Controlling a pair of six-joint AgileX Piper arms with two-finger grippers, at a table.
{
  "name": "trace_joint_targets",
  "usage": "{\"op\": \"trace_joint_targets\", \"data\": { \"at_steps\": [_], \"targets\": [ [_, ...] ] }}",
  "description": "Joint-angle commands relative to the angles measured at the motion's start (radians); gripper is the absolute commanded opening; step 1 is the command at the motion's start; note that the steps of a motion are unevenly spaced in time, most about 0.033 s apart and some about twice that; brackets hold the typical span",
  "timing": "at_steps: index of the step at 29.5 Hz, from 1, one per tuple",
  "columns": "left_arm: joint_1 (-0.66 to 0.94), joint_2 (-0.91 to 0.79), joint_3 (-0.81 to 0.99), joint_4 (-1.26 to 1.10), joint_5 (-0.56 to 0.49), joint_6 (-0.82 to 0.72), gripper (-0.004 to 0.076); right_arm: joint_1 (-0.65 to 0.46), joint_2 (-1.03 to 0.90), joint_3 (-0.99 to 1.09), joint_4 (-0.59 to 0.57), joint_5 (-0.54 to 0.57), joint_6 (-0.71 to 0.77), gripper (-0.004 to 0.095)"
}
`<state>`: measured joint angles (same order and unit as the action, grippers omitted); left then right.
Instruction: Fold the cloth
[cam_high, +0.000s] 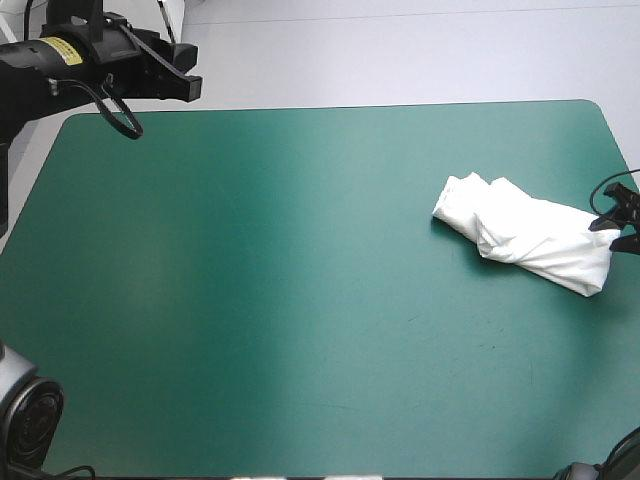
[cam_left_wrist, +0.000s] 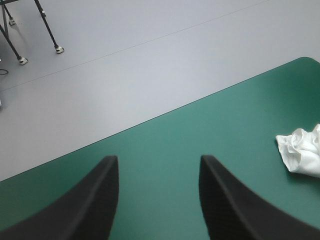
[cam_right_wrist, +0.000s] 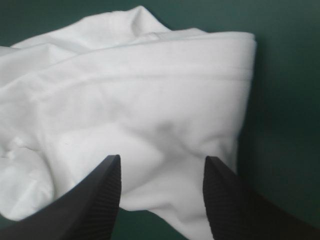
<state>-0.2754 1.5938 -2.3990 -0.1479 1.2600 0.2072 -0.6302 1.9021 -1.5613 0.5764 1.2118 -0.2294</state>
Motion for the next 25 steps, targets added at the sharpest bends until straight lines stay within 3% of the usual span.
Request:
{"op": "trace_joint_targets", "data": {
  "at_steps": [1,4,12,17,22,25],
  "targets": [
    [0.001,-0.055,-0.019,0.023,0.027,0.004,0.0368,0.003,-0.082,-0.071,0.224,0.003,-0.049,0.0494],
    [0.001,-0.055,-0.019,0.088,0.027,0.004,0.0368,0.038,-0.100,-0.118,0.350,0.005,-0.088,0.0494],
    [0.001,0.009,-0.013,0.088,-0.081,0.001,0.0368,0.210,-0.108,-0.340,0.476,0.003,-0.149,0.0429],
    [0.001,0.047,0.023,0.092,-0.234,-0.004,0.0368,0.342,-0.108,-0.562,0.416,0.003,-0.159,0.0416],
    [0.001,0.077,0.093,0.148,-0.270,0.000,0.0368,0.423,-0.108,-0.715,0.278,0.003,-0.143,0.0416],
    [0.045,0.079,0.155,0.088,-0.318,0.004,0.0368,0.427,-0.108,-0.750,0.299,0.005,-0.149,0.0416]
  ]
}}
